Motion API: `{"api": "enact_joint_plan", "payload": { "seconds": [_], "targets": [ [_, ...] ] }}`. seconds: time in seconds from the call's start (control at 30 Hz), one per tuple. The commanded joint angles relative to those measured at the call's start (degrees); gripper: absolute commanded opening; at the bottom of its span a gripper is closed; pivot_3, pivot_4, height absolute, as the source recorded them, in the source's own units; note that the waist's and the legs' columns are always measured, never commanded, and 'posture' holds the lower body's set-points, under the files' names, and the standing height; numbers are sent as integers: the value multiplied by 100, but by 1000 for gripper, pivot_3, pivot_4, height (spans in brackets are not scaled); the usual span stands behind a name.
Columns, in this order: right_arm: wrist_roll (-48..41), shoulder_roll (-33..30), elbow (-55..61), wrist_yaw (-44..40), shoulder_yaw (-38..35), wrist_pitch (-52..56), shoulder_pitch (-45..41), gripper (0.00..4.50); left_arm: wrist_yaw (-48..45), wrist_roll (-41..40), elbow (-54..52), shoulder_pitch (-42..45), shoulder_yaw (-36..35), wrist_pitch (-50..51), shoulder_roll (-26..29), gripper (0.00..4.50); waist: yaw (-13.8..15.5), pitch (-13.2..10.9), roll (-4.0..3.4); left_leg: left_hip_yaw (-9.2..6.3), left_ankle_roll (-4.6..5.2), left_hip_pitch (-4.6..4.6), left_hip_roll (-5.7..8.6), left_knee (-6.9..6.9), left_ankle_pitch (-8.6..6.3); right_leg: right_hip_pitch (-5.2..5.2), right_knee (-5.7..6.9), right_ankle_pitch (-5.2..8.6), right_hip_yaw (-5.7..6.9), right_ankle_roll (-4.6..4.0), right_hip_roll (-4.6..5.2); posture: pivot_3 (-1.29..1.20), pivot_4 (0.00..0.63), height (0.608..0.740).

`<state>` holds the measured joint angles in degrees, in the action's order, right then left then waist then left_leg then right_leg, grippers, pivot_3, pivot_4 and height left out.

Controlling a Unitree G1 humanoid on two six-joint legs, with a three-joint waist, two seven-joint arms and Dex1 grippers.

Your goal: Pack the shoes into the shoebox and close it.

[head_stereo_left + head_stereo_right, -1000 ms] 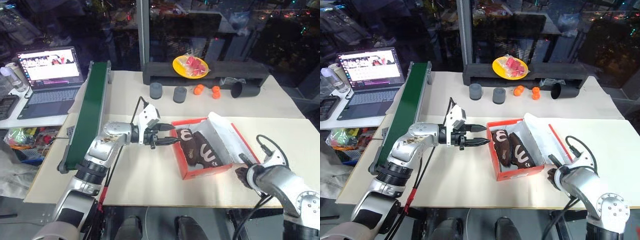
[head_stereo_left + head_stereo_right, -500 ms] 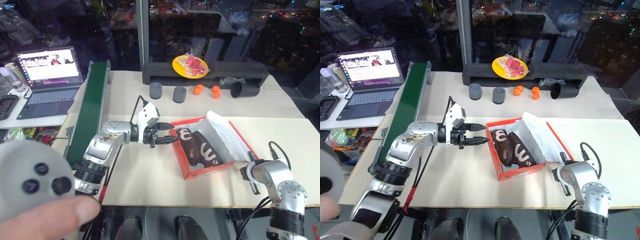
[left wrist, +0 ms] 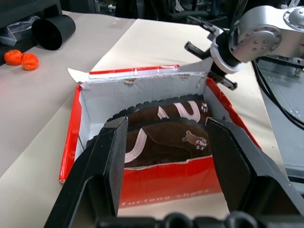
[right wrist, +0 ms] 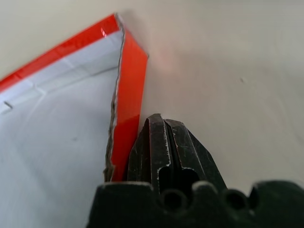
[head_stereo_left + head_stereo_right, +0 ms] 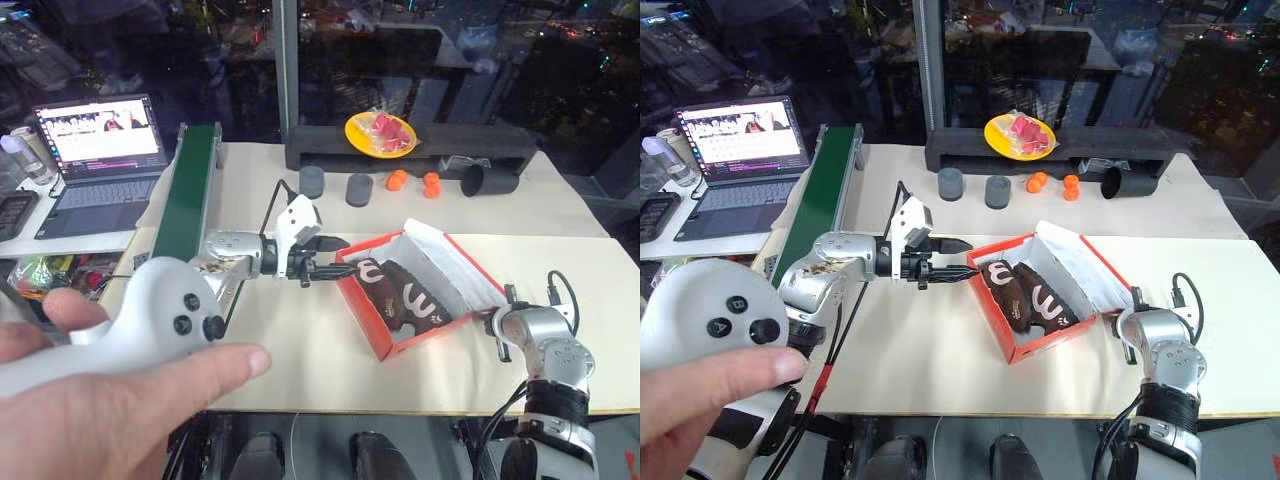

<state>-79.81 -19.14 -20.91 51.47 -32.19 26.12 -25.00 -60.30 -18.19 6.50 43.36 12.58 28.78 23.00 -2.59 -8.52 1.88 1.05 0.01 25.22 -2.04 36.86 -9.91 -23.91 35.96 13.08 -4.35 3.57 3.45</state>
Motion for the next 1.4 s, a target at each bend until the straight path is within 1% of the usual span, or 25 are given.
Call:
{"api": "enact_joint_plan", "payload": {
  "seconds": [0.03,0.17,0.23,0.33,0.43,0.53,0.63,0.7,0.77,0.83,0.97,1.13,1.2,1.3,1.4],
  "targets": [
    [284,130,-283,-526,-274,-228,-195,56,-59,21,-29,197,-62,-48,58,2784,-7,0,0,0,0,-1,0,0,0,0,0,0,0,0,0,0,150,740],
    [91,443,311,-1318,-550,-380,-440,56,-105,69,126,277,-71,-122,94,2784,-21,-1,-3,2,0,0,0,-1,0,-7,4,-1,-3,1,-1,0,150,740],
    [118,512,689,-1539,-544,-330,-455,56,-121,86,201,303,-71,-162,97,2784,-27,-10,-28,4,0,4,-1,-2,0,-17,11,0,-8,1,-2,0,150,740],
    [-34,571,1763,-2271,-346,-129,-459,56,-137,119,298,333,-61,-221,93,2784,-5,-25,-61,8,0,7,1,-2,0,-23,14,0,-13,2,-1,0,150,740],
    [-12,541,2696,-2625,-102,17,-321,56,-154,156,359,339,-50,-263,75,2784,0,-32,-72,7,0,10,0,-2,0,-27,17,2,-12,6,-2,0,150,740],
    [127,228,3491,-2935,328,412,-110,56,-178,180,365,321,-39,-269,68,2784,4,-33,-72,4,1,10,0,-2,-1,-25,16,2,-8,6,-2,0,150,740],
    [329,-376,4055,-3130,860,1008,77,56,-174,209,382,328,-43,-280,58,2784,7,-33,-72,6,0,10,2,-2,-1,-23,15,3,-10,6,2,0,150,740],
    [566,-965,4291,-3270,1248,1524,125,56,-180,231,380,326,-55,-279,60,2784,4,-33,-72,7,0,9,2,-1,0,-23,16,3,-10,5,1,0,150,740],
    [725,-1288,4344,-3326,1484,1809,125,56,-185,244,372,317,-61,-276,62,2784,4,-33,-72,9,1,8,2,-1,0,-24,15,3,-12,5,1,0,150,740],
    [866,-1412,4234,-3353,1620,1954,87,56,-189,242,340,297,-62,-265,70,2784,11,-33,-71,8,1,8,0,-1,-1,-22,13,3,-10,4,-1,0,150,740],
    [1295,-1449,3811,-3484,2010,2291,-190,56,-164,239,288,261,-69,-255,70,2784,15,-33,-71,10,0,9,3,-1,0,-22,12,3,-12,5,0,0,150,740],
    [1990,-1424,3157,-3501,2706,3147,-372,56,-105,236,218,213,-97,-248,76,2784,19,-33,-71,9,1,9,3,0,0,-24,13,3,-11,5,0,0,150,740],
    [2223,-1310,2810,-3442,2814,3426,-367,56,-57,230,175,179,-123,-233,84,2784,25,-33,-70,9,1,10,3,0,-1,-23,12,3,-11,5,0,0,150,740],
    [2809,-1316,2369,-3579,3092,3710,-298,56,111,243,84,90,-195,-230,93,2784,37,-33,-70,10,1,11,5,0,-1,-24,12,3,-11,5,2,0,150,740],
    [3068,-1280,2323,-3762,3082,3885,-286,56,302,247,7,1,-263,-228,103,2784,58,-22,-53,3,1,4,4,2,0,-12,13,2,-4,6,1,0,150,740]
  ]
}}
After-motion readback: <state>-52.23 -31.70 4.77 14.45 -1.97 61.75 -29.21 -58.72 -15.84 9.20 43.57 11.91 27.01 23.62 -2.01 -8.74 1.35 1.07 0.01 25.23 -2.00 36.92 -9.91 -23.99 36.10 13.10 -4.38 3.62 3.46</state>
